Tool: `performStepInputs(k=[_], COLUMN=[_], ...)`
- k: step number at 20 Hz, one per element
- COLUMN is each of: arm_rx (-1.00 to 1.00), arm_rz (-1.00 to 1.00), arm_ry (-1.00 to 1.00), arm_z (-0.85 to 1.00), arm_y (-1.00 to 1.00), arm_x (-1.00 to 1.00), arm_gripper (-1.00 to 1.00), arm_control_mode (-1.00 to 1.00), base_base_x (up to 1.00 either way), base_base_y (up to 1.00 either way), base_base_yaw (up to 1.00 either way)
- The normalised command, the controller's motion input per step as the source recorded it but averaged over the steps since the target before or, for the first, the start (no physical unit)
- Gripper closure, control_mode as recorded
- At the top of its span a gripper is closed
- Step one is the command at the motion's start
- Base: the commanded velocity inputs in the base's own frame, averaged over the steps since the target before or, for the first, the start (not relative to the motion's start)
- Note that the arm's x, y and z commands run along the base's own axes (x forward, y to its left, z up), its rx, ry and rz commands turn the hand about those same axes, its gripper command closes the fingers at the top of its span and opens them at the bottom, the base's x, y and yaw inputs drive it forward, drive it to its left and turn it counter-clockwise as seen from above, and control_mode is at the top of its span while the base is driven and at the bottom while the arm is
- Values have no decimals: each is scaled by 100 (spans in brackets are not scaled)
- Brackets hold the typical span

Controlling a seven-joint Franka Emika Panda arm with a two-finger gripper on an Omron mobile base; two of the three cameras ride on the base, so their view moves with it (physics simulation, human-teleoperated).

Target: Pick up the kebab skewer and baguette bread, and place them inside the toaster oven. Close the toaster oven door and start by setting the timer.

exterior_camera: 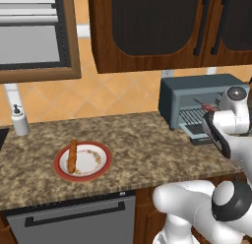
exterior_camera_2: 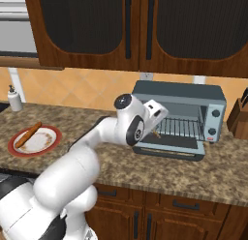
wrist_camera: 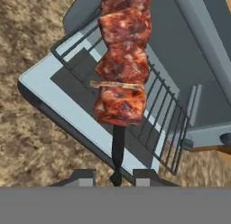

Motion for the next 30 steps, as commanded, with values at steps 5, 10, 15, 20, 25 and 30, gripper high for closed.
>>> performStepInputs(k=[5,10,15,20,25,30], arm_rx=[-2,-3,-1,-5,-9,-6], arm_rz=[22,17,19,7,0,0], arm_ry=[0,0,-1,0,0,0], arm_z=[0,3,0,-4,-16,-19], arm_y=[-35,-36,-14,-13,-4,-2], arm_x=[42,54,50,45,17,15], arm_gripper=[100,100,100,100,100,100], arm_control_mode=[-100,-100,-100,-100,-100,-100], base_base_x=[0,0,0,0,0,0], base_base_y=[0,0,0,0,0,0], base_base_yaw=[0,0,0,0,0,0])
